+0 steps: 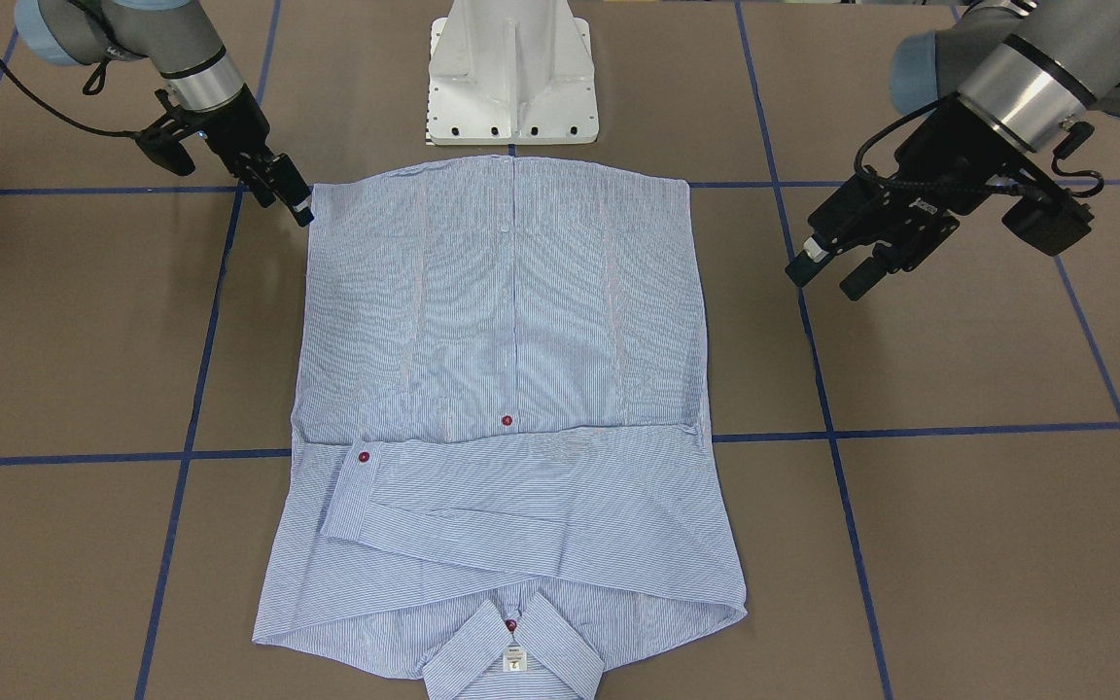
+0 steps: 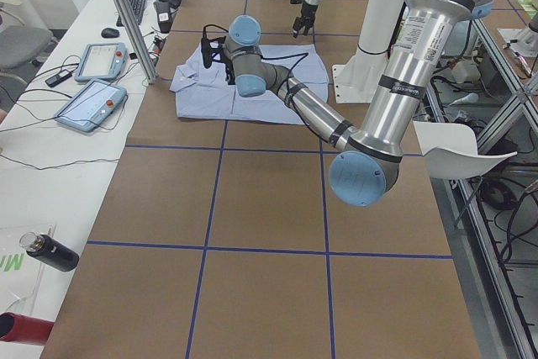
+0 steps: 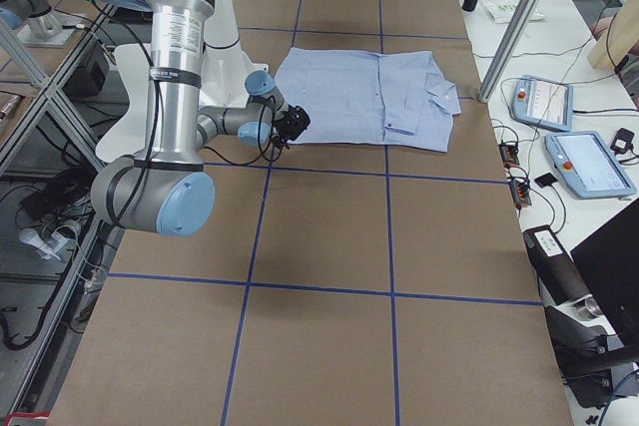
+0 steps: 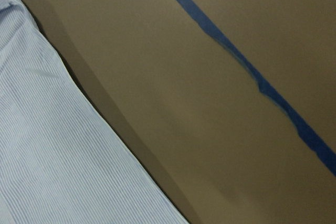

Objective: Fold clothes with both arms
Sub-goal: 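Position the right gripper at the hem corner nearest the robot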

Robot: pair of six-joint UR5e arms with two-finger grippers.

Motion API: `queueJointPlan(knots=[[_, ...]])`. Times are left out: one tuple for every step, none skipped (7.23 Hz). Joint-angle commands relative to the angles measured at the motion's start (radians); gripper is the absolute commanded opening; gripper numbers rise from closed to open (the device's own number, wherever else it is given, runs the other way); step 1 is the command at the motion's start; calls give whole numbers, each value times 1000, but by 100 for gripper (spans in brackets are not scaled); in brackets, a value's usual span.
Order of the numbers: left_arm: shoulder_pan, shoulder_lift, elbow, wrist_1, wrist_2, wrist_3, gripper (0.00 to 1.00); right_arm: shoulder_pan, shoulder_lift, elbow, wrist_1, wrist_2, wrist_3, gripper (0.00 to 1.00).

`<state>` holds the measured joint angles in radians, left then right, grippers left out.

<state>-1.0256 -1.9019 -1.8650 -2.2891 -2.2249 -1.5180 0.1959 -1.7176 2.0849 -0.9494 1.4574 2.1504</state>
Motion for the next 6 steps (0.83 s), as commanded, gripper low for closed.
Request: queueJointPlan(knots=[[2,6,-13,-1,5,-2,98,-125,12,79,-155,-80,109,94],[2,7,-13,-1,10,-4,98,-171,36,54,-158,-135,118,92],[2,15,-11,-1,10,-4,99,-176,70,19,-160,-141,118,87],[2,15,-11,-1,11,-4,98,-174,72,17,-160,-143,118,85],[4,15,-13,-1,11,-7,99,-170,67,14,-169,-143,117,81],[4,15,-11,-1,11,-7,99,-170,69,17,-202,-144,117,77]])
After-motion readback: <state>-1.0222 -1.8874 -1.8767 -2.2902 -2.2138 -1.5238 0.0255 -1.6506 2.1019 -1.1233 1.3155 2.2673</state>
